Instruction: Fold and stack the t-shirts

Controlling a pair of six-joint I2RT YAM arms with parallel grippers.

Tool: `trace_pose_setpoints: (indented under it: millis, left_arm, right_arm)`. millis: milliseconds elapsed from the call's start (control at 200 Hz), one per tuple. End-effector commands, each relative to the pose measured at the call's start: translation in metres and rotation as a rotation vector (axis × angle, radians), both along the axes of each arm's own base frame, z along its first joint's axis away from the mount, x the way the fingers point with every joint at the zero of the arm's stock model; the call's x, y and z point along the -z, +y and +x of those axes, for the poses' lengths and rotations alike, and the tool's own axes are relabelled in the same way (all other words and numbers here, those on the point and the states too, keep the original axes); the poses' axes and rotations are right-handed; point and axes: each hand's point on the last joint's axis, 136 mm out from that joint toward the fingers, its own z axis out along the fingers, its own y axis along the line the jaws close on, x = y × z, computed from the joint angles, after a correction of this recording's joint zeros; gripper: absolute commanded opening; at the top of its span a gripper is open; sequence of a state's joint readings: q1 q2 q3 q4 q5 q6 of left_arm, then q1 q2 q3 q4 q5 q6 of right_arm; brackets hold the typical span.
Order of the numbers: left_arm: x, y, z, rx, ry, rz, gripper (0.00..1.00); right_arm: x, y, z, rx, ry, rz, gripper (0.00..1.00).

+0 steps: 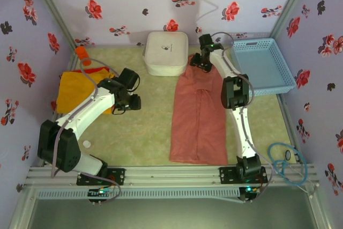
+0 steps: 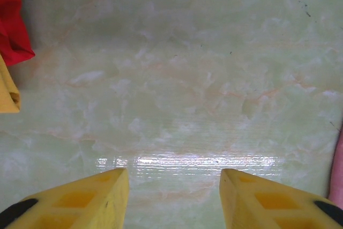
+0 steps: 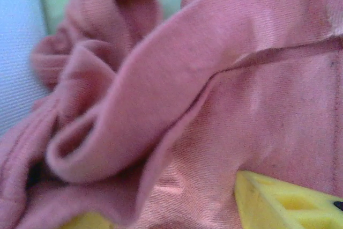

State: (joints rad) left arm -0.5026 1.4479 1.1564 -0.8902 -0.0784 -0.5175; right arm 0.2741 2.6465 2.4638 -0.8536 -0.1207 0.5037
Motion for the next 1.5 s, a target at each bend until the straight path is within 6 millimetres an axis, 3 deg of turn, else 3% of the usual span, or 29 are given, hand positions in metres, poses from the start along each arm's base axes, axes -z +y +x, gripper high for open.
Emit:
trace_pose_setpoints:
  millis: [0, 170, 560, 655, 745, 940, 1000, 1310, 1495]
  left_arm:
    - [0.0, 0.006, -0.004, -0.008, 0.001, 0.008, 0.48]
    - [0.003, 0.007, -0.005, -0.01, 0.004, 0.01, 0.48]
    - [0.002, 0.007, -0.005, -0.014, 0.0, 0.006, 0.48]
    - [0.004, 0.007, -0.007, -0.012, 0.005, 0.008, 0.48]
    - [0.005, 0.008, -0.007, -0.015, 0.006, 0.008, 0.48]
    - [0.003, 0.003, -0.004, -0.025, 0.003, -0.016, 0.48]
    - [0.004, 0.0, -0.004, -0.025, 0.007, -0.028, 0.48]
    - [0.008, -0.012, -0.001, -0.015, 0.02, -0.05, 0.48]
    - [0.011, -0.024, 0.0, 0.008, 0.033, -0.063, 0.48]
  right_arm:
    - [0.021, 0.02, -0.009, -0.05, 0.045, 0.017, 0.59]
    - [0.023, 0.012, -0.012, -0.043, 0.058, -0.014, 0.59]
    - [0.019, 0.063, -0.012, -0.138, 0.012, 0.089, 0.6]
    - [0.02, 0.063, -0.013, -0.159, 0.009, 0.083, 0.6]
    - [0.022, 0.048, -0.012, -0.128, 0.015, 0.013, 0.6]
    - [0.033, -0.031, -0.02, 0.106, 0.116, -0.134, 0.59]
    - [0.032, -0.045, -0.018, 0.13, 0.112, -0.133, 0.59]
    - [0.017, -0.086, -0.013, 0.151, 0.1, -0.165, 0.6]
    - [0.009, -0.073, -0.007, 0.076, 0.065, -0.109, 0.63]
